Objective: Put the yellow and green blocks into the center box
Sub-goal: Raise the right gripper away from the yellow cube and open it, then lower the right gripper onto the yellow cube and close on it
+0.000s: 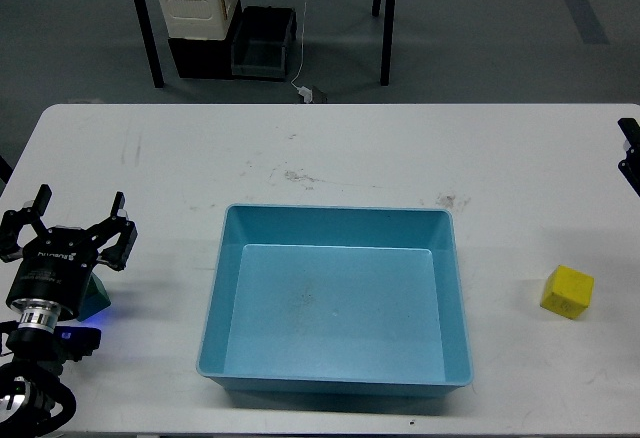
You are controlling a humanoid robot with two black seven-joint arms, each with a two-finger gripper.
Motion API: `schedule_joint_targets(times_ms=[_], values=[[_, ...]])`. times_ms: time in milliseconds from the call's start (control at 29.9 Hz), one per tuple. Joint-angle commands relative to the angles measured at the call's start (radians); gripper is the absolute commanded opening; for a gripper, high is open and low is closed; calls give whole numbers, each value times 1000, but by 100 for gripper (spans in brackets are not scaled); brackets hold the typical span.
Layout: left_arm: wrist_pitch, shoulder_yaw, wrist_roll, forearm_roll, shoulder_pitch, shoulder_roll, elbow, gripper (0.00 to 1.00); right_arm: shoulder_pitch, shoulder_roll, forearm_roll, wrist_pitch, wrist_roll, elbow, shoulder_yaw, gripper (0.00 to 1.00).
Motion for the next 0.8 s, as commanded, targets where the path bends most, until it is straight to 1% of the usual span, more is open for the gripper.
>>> schedule_joint_targets(times_ms=[0, 67, 100, 134, 234, 268, 335, 368, 569, 669, 770], values=[[0, 0, 0, 0, 2, 0, 0, 100, 102, -104, -170, -96, 1, -2, -133, 96], [0, 0, 0, 0, 3, 0, 1, 100, 159, -158, -220, -107, 7, -11, -193, 95], [0, 0, 0, 0, 2, 0, 1, 100, 188, -198, -257, -107, 30, -30, -229, 95], [0, 0, 0, 0, 3, 0, 1, 100, 217, -239, -297, -107, 78, -51, -268, 95], [0, 0, 0, 0, 3, 0, 3, 100, 329, -313, -412, -107, 274, -116, -406, 98], [0, 0, 0, 0, 3, 0, 3, 100, 385, -328, -457, -107, 353, -143, -463, 98], [0, 0, 0, 0, 3, 0, 4, 100, 488, -348, -538, -107, 488, -186, -573, 98], [0, 0, 0, 0, 3, 0, 4, 100, 531, -359, -563, -107, 535, -199, -623, 98], [0, 0, 0, 0, 3, 0, 8, 100, 761, -495, -603, -102, 535, -189, -926, 98], [0, 0, 0, 0, 5, 0, 12, 100, 890, -563, -725, -81, 535, -147, -1104, 98], [0, 0, 0, 0, 5, -3, 21, 100, 981, -574, -843, -78, 535, -139, -1273, 98]])
